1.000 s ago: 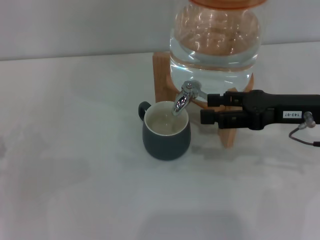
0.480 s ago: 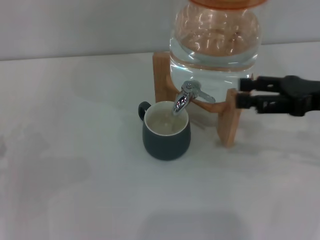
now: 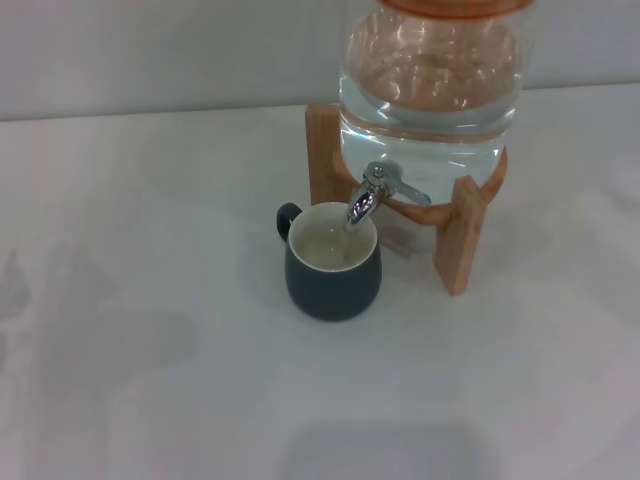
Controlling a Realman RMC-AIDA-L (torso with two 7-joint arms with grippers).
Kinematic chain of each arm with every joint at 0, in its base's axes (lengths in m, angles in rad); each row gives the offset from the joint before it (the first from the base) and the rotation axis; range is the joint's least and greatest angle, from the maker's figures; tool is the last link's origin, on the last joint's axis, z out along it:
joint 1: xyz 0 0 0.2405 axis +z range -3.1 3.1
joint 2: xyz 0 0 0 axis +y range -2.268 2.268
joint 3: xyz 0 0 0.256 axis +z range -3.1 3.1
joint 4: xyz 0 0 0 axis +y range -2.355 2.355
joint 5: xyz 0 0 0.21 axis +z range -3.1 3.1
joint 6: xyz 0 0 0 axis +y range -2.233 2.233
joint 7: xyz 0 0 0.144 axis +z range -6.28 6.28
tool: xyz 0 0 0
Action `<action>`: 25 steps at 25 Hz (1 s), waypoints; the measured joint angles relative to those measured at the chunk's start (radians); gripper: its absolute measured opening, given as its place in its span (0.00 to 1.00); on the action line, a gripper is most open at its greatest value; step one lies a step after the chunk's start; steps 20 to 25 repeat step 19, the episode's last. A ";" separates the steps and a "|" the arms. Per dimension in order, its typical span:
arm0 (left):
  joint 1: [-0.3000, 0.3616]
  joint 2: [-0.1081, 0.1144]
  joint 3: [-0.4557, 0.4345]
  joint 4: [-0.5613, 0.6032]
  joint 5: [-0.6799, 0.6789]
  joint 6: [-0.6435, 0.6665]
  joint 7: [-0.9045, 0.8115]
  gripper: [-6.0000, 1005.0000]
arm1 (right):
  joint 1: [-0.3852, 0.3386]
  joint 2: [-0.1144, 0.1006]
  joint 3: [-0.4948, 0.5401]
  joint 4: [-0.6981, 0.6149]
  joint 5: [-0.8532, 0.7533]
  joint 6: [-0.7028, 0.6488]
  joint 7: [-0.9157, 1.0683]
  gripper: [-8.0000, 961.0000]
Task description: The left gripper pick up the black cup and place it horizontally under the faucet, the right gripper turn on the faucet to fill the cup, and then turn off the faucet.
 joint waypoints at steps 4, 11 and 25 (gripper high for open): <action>0.019 0.003 0.020 0.036 0.023 -0.004 -0.040 0.28 | -0.005 -0.035 0.116 0.068 0.005 -0.078 -0.027 0.88; 0.073 0.001 0.031 0.109 0.107 -0.036 -0.126 0.28 | -0.018 -0.024 0.175 0.088 0.008 -0.101 -0.079 0.88; 0.071 0.021 -0.024 0.122 0.233 -0.158 -0.353 0.28 | -0.016 -0.001 0.178 0.087 0.010 -0.149 -0.110 0.88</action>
